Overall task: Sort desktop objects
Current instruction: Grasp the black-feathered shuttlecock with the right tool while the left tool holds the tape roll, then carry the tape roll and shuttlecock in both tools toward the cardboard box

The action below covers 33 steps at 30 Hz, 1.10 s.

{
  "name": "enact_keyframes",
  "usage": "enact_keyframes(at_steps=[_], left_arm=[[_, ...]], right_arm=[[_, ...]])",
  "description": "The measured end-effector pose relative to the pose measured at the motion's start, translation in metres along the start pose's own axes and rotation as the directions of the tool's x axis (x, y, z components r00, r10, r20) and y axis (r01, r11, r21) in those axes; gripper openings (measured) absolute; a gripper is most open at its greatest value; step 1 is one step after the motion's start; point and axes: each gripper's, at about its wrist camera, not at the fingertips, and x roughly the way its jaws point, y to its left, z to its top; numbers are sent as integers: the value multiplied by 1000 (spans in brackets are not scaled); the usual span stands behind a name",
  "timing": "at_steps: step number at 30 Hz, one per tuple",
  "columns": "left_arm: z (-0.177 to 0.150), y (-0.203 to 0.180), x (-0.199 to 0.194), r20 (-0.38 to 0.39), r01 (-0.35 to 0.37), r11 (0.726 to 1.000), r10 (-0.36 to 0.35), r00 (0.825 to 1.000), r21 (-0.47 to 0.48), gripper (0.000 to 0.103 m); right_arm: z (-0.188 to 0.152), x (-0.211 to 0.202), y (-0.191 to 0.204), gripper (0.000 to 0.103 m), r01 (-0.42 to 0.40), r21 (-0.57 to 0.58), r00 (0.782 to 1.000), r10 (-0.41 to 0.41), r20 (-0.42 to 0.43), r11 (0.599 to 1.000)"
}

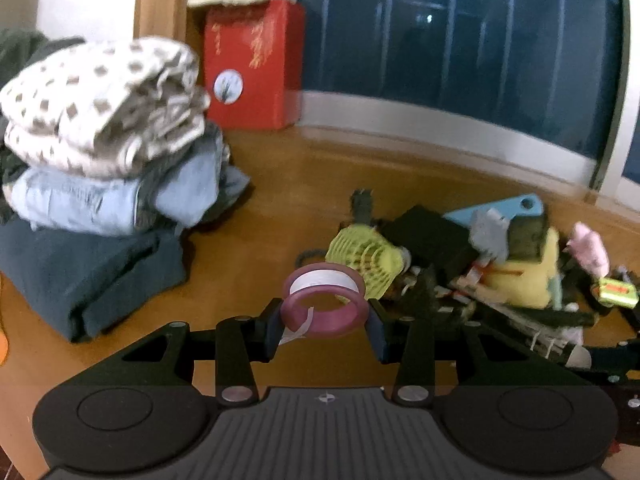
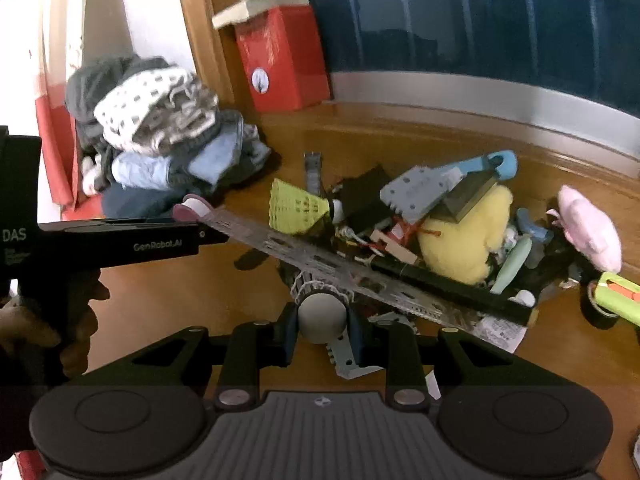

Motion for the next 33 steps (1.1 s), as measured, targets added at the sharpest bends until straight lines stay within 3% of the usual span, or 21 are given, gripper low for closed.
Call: enact_keyframes(at_steps=[7,13,21,33], left_arm=[[17,-19,-18,64,56,997,-59,996,43,44],[23,-40,-22,79,120,989,-127,989,84,44],[23,-76,-20,58,214,968,-223,973,128,44],[6,-158,-31,10,316,928,-324,946,198,44]], right_arm=[[3,-33,-10,28,35,53,996,-39,80,998],[-5,-58,-28,28,115,118,984,-130,124,986],[-23,-92,-52,28,218,193,958,-248,146,957],[-49,-155,-91,28,281,252,925,-331,186,926]])
